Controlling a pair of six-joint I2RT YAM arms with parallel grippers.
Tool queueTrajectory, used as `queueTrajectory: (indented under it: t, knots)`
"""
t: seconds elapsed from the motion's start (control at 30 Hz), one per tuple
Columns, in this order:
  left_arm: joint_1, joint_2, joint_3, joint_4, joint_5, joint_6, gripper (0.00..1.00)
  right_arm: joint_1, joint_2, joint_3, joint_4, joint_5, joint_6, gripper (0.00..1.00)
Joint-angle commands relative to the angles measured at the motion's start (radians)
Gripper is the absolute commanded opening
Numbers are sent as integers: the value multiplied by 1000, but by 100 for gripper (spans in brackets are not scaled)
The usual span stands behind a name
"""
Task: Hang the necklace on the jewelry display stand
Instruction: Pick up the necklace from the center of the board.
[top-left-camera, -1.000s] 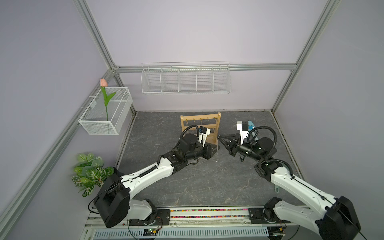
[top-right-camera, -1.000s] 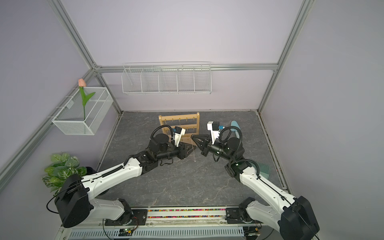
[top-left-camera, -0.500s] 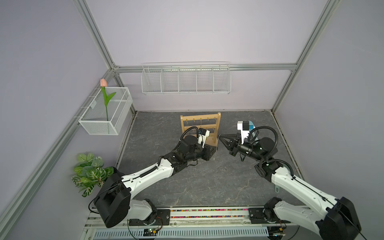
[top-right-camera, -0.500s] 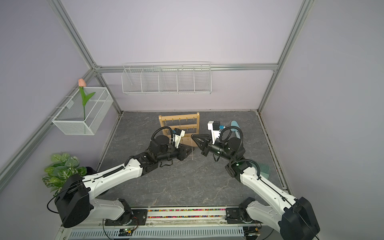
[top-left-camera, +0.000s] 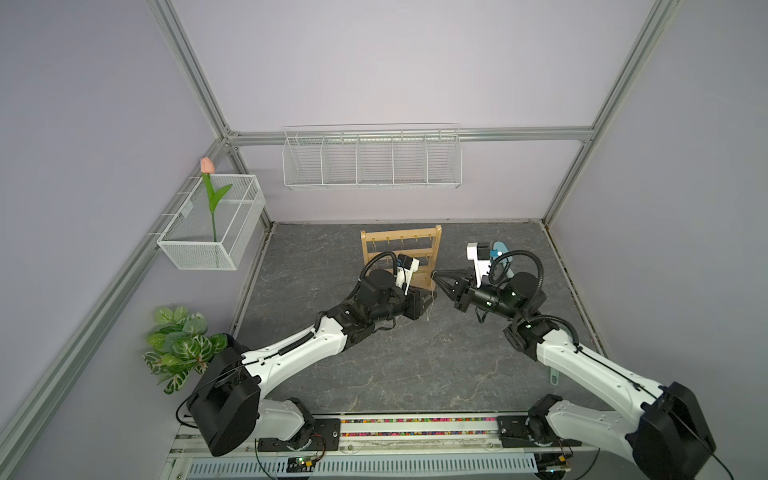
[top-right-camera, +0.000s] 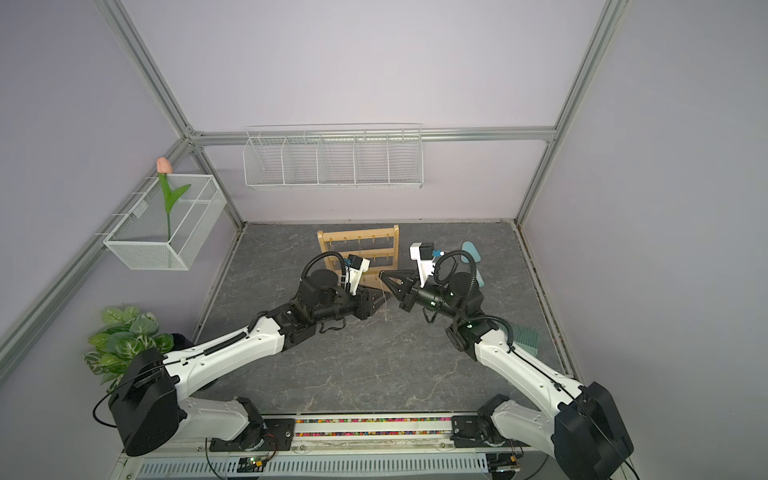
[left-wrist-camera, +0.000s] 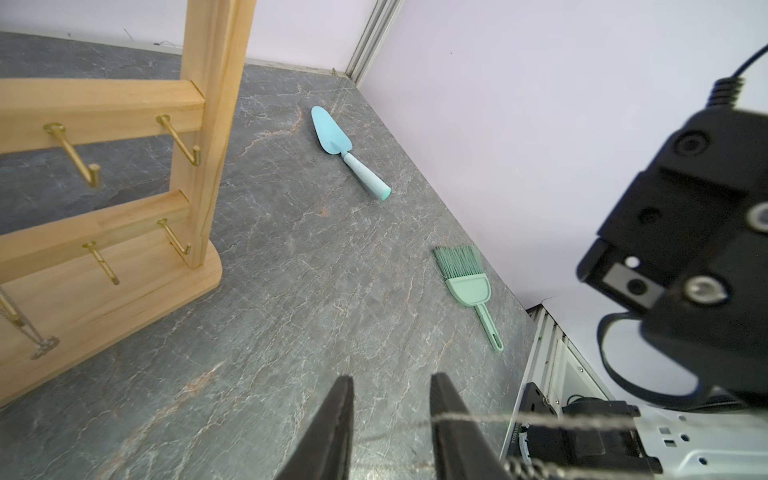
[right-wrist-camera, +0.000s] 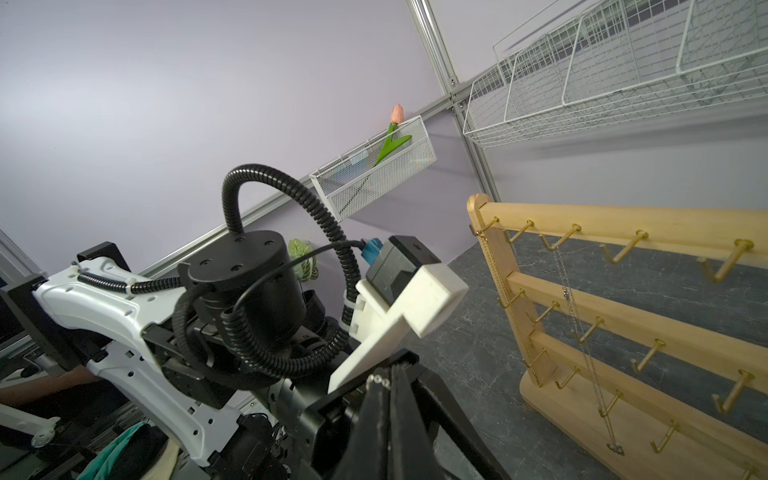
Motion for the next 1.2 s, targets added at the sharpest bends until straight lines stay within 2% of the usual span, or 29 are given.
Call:
queueTrajectory:
  t: [0.0,0.13,0.4,0.5,0.6,0.8,1.17]
  knots:
    - [-2,-32,33,-5,-23,31,35,2,11,18,27,-27,21,7]
    - [-3,-43,32,-8,-31,43,32,4,20,20,28,-41,30,7]
    - [-2,-64,22,1,-41,51,10,5,39,20,44,-56,51,7]
    - [-3,-76,27,-14,-44,57,5,3,55,9,67,-60,64,7]
    - [-15,-97,43,-65,-105,69,0,-2,72,-9,100,-65,75,7]
    - [-80,-120,125,-225,-293,123,0,-12,115,-27,156,-78,83,12]
    - [-102,-97,244,-400,-477,120,0,-49,134,-45,192,-105,63,15]
